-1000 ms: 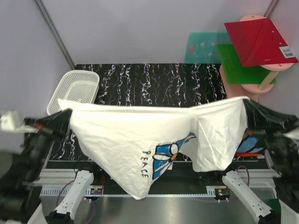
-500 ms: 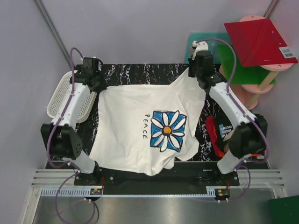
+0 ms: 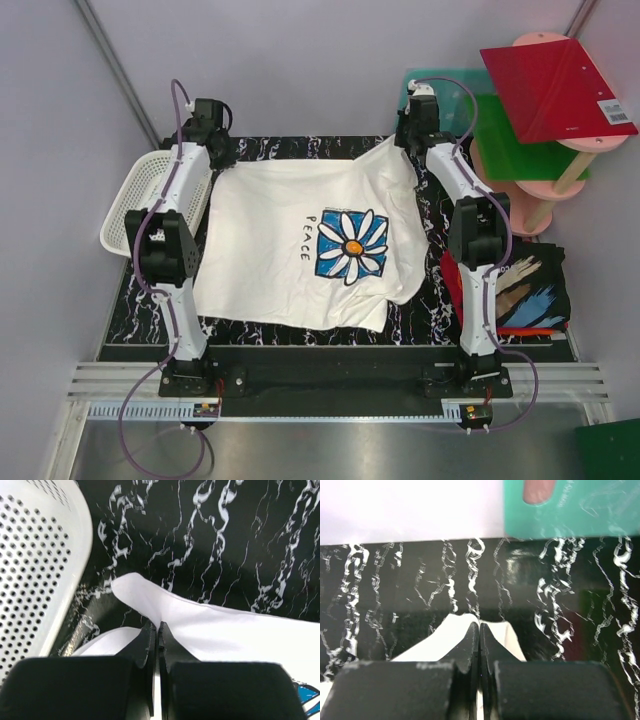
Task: Fold and stack the t-shirts
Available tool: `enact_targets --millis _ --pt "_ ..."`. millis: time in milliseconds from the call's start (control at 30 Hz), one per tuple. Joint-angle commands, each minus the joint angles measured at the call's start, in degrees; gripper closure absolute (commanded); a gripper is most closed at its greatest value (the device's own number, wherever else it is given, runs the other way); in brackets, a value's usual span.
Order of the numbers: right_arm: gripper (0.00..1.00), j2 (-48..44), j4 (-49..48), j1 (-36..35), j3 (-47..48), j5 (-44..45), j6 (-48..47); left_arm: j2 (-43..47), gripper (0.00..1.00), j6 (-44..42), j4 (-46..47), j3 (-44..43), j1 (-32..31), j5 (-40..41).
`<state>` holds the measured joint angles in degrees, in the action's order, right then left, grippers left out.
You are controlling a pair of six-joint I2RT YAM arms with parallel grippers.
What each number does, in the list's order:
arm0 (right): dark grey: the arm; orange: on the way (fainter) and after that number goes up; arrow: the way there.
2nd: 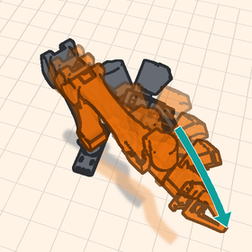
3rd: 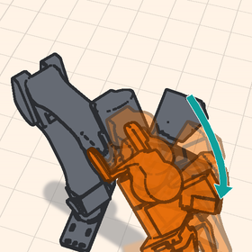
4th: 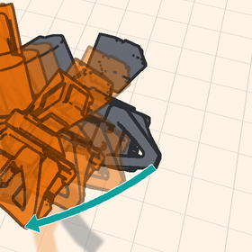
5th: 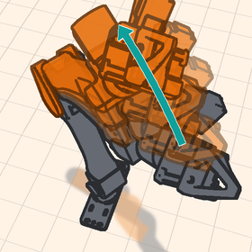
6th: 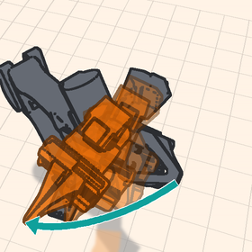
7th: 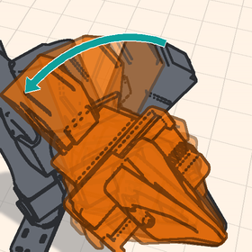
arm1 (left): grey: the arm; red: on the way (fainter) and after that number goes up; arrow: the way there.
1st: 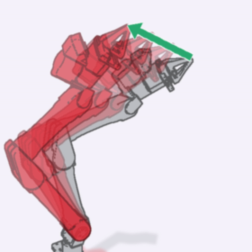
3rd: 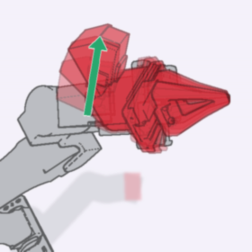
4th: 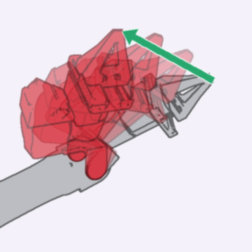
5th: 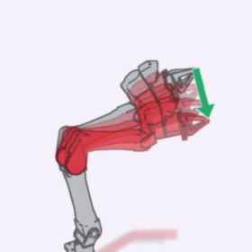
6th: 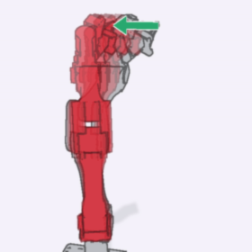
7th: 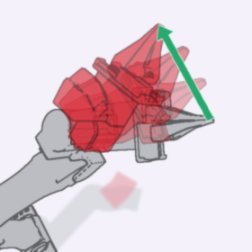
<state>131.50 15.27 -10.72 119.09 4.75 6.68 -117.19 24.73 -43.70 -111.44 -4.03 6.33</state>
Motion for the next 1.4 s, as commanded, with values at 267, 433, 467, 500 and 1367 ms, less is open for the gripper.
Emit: enact_targets --millis 267,433,467,500,1367 --pt "1.00 -15.21 0.11 0.35 -17.02 -6.16 7.55 1.62 1.00 -2.41 -2.78 4.91 2.80 3.70" --pt "1.00 -25.49 0.11 0.26 -28.54 -7.38 8.62 1.87 1.00 -1.97 -6.30 6.14 3.15 2.11" --pt "1.00 -26.90 0.29 0.26 -29.52 -7.30 8.35 2.57 1.00 -1.79 -6.57 6.41 3.41 2.20" --pt "1.00 -29.61 0.46 0.26 -30.40 -7.22 8.35 3.01 1.00 -1.88 -6.74 6.76 3.50 1.85" --pt "1.00 -36.22 16.55 -0.44 -51.58 -25.41 20.04 17.35 0.01 0.84 -10.00 20.47 3.94 -5.98"
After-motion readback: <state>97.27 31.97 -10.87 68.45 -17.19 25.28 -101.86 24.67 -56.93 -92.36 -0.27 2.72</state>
